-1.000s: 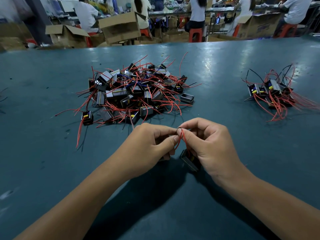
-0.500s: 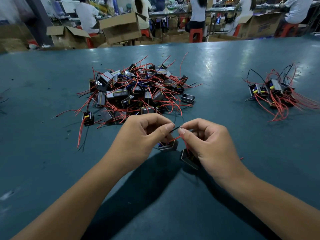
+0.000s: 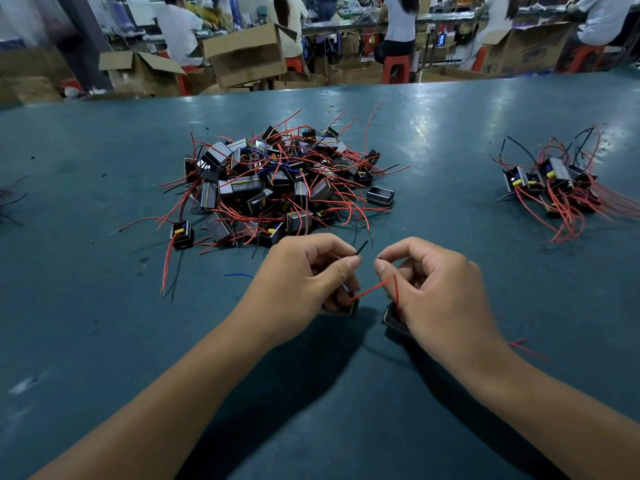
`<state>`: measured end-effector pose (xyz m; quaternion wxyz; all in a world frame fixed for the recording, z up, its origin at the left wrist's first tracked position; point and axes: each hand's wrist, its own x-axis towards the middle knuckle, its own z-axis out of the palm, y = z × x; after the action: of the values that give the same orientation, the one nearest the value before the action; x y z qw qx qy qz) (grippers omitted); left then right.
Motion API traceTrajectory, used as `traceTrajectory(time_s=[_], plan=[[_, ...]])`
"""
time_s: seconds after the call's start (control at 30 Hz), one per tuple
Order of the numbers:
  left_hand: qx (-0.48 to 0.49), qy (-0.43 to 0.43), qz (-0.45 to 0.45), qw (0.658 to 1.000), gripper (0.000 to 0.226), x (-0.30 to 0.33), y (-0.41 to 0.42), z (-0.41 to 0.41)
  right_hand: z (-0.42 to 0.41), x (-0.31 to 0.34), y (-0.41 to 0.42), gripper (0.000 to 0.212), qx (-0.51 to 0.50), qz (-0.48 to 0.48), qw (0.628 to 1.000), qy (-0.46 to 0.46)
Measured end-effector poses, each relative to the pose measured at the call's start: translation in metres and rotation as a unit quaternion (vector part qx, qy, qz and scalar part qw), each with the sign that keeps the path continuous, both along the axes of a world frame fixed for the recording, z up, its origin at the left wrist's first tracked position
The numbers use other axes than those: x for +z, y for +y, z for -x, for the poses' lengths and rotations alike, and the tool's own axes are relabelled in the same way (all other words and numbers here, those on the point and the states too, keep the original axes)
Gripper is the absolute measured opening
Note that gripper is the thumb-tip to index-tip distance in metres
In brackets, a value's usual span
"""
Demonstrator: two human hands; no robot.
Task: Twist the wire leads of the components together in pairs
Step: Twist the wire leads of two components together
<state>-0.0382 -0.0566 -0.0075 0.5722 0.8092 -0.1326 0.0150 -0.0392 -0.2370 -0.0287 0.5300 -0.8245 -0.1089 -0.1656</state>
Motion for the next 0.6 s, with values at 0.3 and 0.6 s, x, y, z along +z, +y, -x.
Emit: traceTrajectory(time_s=[0.3,0.6], plan=[[0.015,0.015,-0.098,0.995,0.017,-0.0058,-0.0029,0.0009,-0.0007,0.0003,0.0038,0.013,0.014,-0.011,1.0,0.025],[0.019,0.001,-0.068,0.998,0.017,-0.0076,-0.0042,0.0028,-0.0031,0.0016,0.0083,0.011,0.064,-0.14,0.984,0.095]])
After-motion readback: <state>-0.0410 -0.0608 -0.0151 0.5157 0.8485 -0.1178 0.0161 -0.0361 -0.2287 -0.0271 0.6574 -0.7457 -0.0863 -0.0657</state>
